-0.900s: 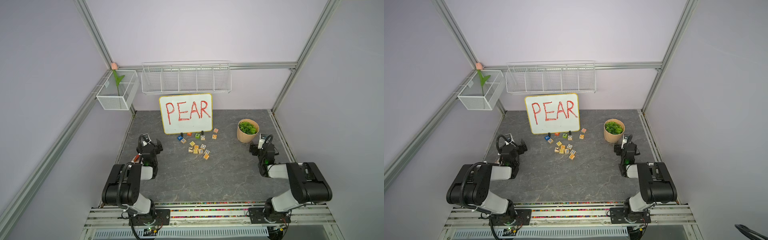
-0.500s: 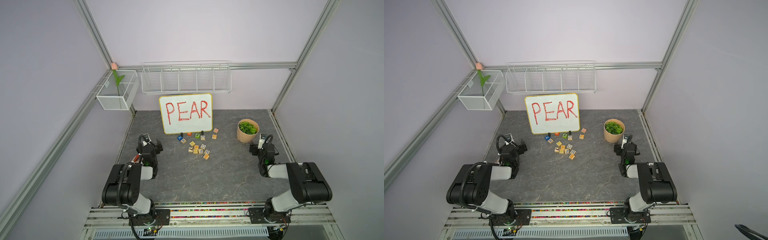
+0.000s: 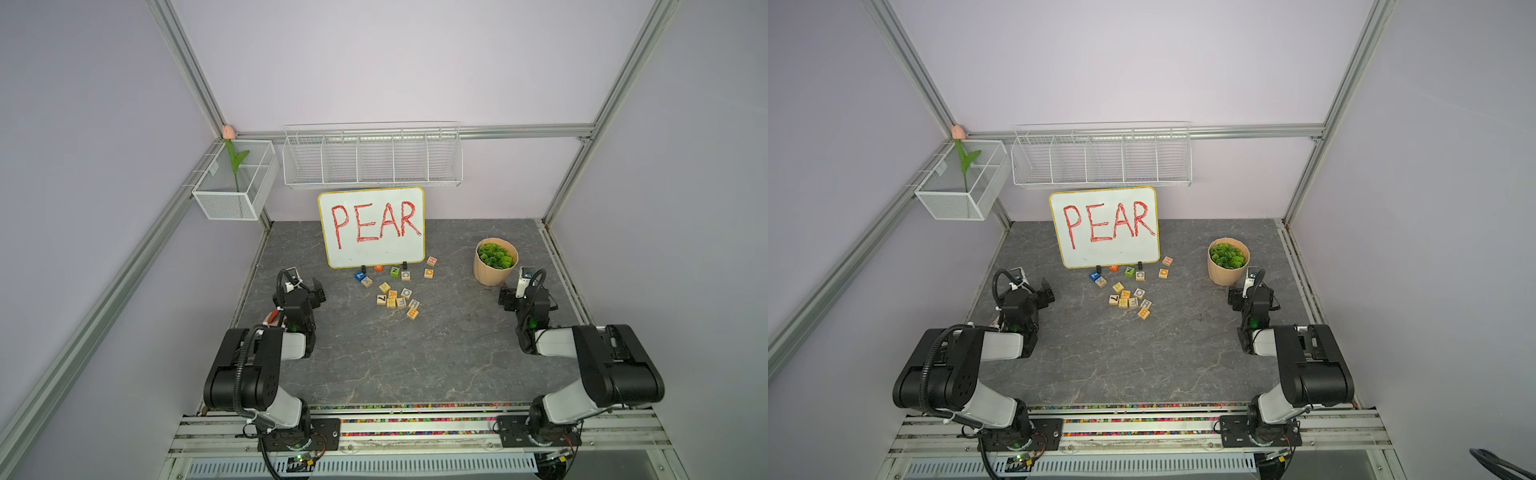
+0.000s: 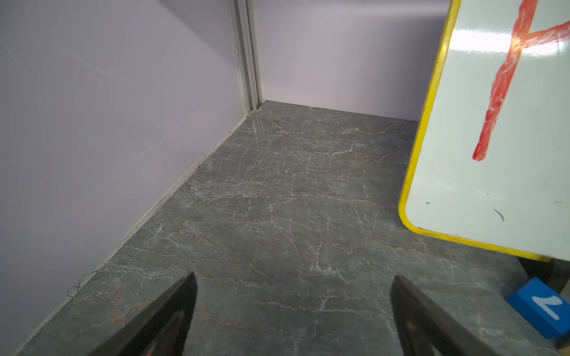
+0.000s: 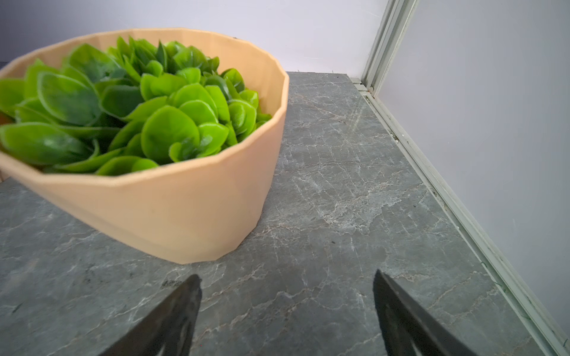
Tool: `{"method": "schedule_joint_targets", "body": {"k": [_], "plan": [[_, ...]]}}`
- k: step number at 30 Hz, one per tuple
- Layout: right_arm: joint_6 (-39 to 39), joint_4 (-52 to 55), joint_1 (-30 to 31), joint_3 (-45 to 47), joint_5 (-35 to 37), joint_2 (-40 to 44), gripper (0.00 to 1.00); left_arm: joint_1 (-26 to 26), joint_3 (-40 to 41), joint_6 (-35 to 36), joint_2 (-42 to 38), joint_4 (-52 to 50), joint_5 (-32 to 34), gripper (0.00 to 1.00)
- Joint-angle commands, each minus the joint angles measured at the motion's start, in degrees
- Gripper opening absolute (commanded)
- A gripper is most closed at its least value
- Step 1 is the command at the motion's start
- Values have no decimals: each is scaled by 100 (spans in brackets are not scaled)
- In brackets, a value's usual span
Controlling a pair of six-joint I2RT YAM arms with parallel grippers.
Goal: Spell the uppercase word “pear” with letter blocks
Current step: Pick up the letter block from the center of the board.
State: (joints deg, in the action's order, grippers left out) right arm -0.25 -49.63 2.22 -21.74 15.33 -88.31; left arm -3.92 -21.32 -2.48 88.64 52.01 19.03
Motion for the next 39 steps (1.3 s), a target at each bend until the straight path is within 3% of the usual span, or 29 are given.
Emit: {"method": "schedule_joint_targets", "body": {"k": [1,8,13,15,18,23,27,33,37,39], "plan": [[-37,-214,-37,56,-65,33,89,-22,-57,66,39,125,-66,99],[-50,-91,-9,7,45,115,89,-21,-87,154,-120,-26,-276,99],[-362,1382,343,-471,369,907,89,-178,-585,184,-1409,-1957,-307,99],[-364,2003,574,-650,507,1304,89,-179,-878,-200,-1983,-2896,-534,99],[76,3012,802,-971,23,1915,89,-335,-1233,-1159,-2640,-3956,-652,99],[904,4812,1457,-1759,-523,2457,89,-1321,-1662,-2234,-3387,-5339,-749,99],[1792,5042,2137,-1935,-912,2715,89,-2100,-1656,-3149,-3598,-5447,-1021,99],[2858,4954,3242,-2102,-926,2616,89,-3212,-1787,-4568,-3106,-5920,-1013,99],[3241,4675,4019,-2213,-781,2170,89,-3578,-1718,-4620,-3092,-5834,-913,99],[3308,4533,4348,-2303,-743,1936,89,-3599,-1398,-4450,-3293,-5139,-1080,99]]}}
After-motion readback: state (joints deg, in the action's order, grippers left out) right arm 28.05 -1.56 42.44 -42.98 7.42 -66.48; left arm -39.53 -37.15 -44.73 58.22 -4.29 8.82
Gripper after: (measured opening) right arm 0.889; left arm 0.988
